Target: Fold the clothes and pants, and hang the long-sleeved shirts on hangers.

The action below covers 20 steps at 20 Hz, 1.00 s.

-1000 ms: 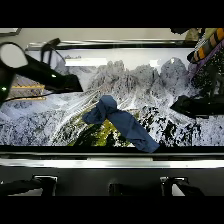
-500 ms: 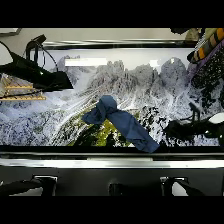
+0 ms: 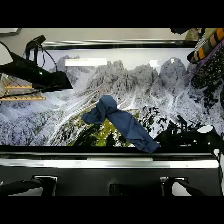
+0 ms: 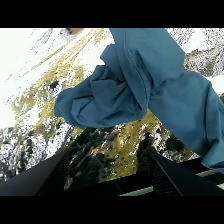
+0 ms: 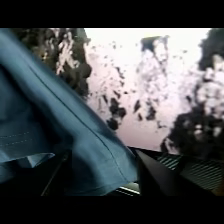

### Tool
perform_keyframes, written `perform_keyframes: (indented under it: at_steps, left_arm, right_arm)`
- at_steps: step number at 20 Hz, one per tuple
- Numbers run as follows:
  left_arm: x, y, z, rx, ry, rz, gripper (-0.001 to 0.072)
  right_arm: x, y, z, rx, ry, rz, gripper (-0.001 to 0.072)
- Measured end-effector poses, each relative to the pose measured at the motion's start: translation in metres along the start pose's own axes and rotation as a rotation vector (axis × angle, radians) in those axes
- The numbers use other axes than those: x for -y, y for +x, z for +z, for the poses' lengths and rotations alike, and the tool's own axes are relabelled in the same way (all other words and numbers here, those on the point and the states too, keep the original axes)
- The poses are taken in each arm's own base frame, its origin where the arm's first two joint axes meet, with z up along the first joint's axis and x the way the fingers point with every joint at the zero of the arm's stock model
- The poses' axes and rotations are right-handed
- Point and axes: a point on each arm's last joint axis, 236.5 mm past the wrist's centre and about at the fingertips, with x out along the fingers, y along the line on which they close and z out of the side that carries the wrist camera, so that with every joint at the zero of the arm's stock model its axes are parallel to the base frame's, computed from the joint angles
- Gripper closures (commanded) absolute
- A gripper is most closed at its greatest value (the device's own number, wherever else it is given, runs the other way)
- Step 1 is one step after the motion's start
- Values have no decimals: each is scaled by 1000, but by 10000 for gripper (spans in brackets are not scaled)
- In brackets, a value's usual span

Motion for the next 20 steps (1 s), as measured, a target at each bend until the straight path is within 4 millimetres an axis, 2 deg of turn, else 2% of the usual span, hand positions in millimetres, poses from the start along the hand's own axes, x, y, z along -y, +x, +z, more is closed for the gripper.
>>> perform_keyframes:
  at_steps: [1,2,5,6,9,11,15,18,20]
  left_arm:
    - [-1,0,0,0,-3,1,154]
    - [-4,-2,1,2,-9,4,155]
    - [-19,-7,3,14,-31,16,155]
    - [-27,-9,2,15,-42,24,155]
    - [-59,-7,-11,0,-96,39,156]
    - [-76,7,-26,-11,-135,2,155]
    - [-93,73,-62,-57,-221,-146,156]
    - [-95,124,-85,-78,-279,-248,157]
    - [-93,153,-92,-86,-308,-307,164]
  right_arm:
    - [-1,3,-2,-4,10,13,238]
    - [-3,7,-6,-11,20,30,296]
    - [1,14,-12,-20,23,33,614]
    - [2,16,-13,-20,18,32,682]
    - [0,16,-14,-12,7,39,683]
    - [0,13,-13,-1,-9,32,683]
    - [-10,1,-10,47,-38,33,683]
    - [-22,-9,-14,68,-48,48,683]
    - [-30,-16,-17,79,-57,56,683]
